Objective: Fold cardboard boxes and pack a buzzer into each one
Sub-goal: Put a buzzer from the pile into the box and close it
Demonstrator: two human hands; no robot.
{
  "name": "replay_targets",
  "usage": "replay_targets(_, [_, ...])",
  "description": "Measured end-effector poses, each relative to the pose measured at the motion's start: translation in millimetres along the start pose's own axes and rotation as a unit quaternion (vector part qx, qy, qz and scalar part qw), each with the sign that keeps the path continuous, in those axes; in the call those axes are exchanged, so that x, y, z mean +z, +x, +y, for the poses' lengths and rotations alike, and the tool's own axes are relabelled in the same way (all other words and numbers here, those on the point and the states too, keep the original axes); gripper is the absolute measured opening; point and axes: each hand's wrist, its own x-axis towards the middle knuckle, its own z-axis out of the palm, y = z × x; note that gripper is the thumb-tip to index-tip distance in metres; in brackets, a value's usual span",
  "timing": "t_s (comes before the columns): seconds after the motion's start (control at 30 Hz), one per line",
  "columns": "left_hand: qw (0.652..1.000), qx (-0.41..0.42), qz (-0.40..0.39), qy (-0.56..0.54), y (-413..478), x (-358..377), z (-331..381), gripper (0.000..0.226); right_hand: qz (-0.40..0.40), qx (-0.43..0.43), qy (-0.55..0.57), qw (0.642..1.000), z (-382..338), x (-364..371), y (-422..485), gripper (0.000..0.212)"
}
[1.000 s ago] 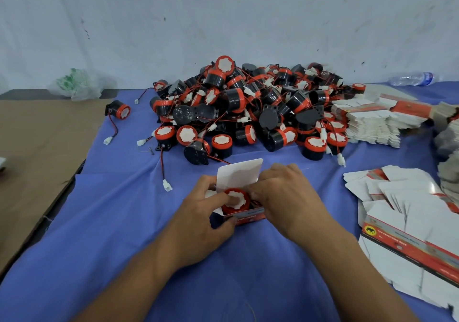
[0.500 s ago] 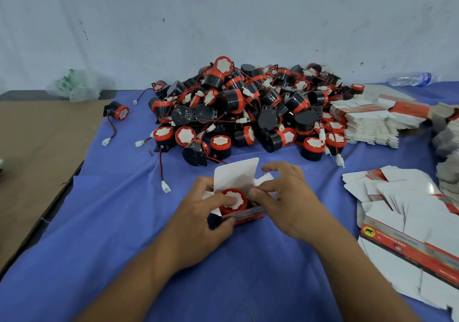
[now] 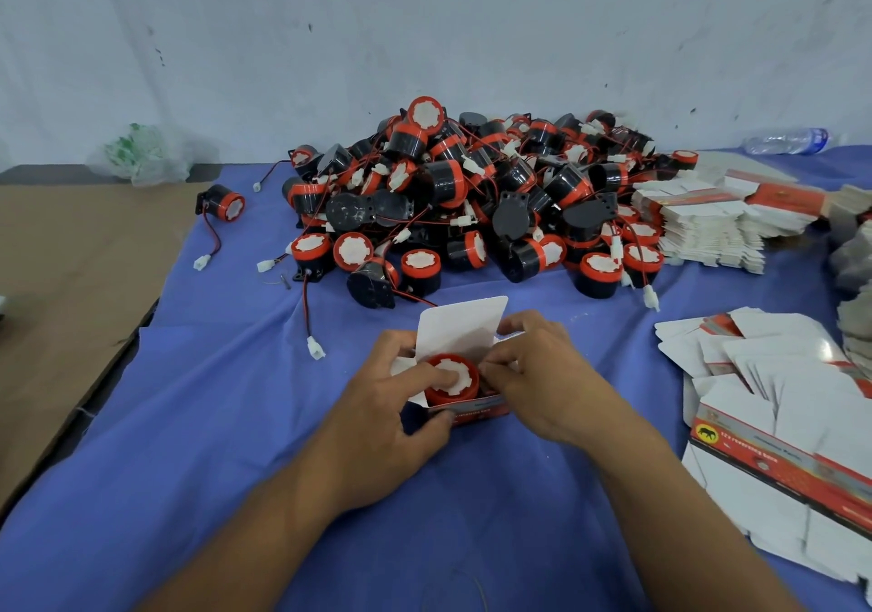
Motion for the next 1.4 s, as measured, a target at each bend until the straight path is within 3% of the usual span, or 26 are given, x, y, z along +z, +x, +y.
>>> replay_targets(0.1, [1.0, 0.003, 0.025, -0.018, 1, 1, 4, 0.038, 0.053, 0.041, 0.069, 0.995, -3, 3, 0, 0.011])
replay_targets(0.2, [0.99, -0.064, 0.092, -0.085, 2, 2, 3, 0.061, 0.113, 0.09, 0.118, 0.983, -2, 9, 3, 0.044])
replay_targets(0.27, [0.972, -0.137, 0.116, -0.152, 3, 2, 6, 0.07, 0.138, 0.106, 0.171, 0.97, -1, 12, 4, 0.054])
replay_targets(0.4, [0.961, -0.104, 0.189, -0.175, 9, 2, 10, 0.06, 0.159, 0.105, 0.184, 0.964, -2, 19, 4, 0.046])
replay_targets(0.5, [0.987, -0.054, 0.145, -0.04, 9, 1, 8, 0.029, 0.17, 0.052, 0.17, 0.969, 1, 20, 5, 0.026])
replay_targets(0.57, [0.991, -0.083, 0.103, -0.007, 7, 1, 5, 0.032, 0.163, 0.003, 0.177, 0.971, 3, 19, 4, 0.021])
replay_targets(0.63, [0.992, -0.104, 0.065, -0.01, 8, 0, 4, 0.035, 0.123, -0.042, 0.19, 0.973, 4, 19, 1, 0.035])
replay_targets(0.73, [0.993, -0.101, 0.052, -0.035, 11, -3, 2, 0.021, 0.06, -0.082, 0.259, 0.96, 6, 15, -2, 0.059])
replay_targets(0.8, [0.993, -0.094, 0.053, -0.048, 12, -6, -1, 0.017, 0.022, -0.07, 0.328, 0.942, 8, 12, -1, 0.053])
replay_targets(0.9, [0.995, -0.078, 0.035, -0.054, 12, -7, -1, 0.02, -0.008, -0.044, 0.331, 0.943, 13, 15, 2, 0.021])
replay_targets(0.97, [0.995, -0.075, 0.027, -0.068, 12, -8, -1, 0.027, -0.007, -0.021, 0.333, 0.943, 14, 20, 6, 0.012])
replay_targets(1.1, [0.994, -0.073, 0.019, -0.081, 10, -8, -3, 0.032, 0.017, -0.074, 0.36, 0.93, 11, 21, 8, 0.036])
replay_targets(1.27, [0.985, -0.114, 0.06, -0.119, 9, -7, -6, 0.072, 0.064, -0.164, 0.258, 0.95, 9, 19, 5, 0.025])
replay_targets(1.33, [0.987, -0.106, 0.06, -0.102, 9, -8, -8, 0.065, 0.049, -0.18, 0.258, 0.948, 14, 15, 4, 0.019])
replay_targets(1.4, [0.994, -0.074, 0.066, -0.036, 10, -9, -10, 0.038, 0.004, -0.177, 0.282, 0.943, 17, 12, 2, 0.019])
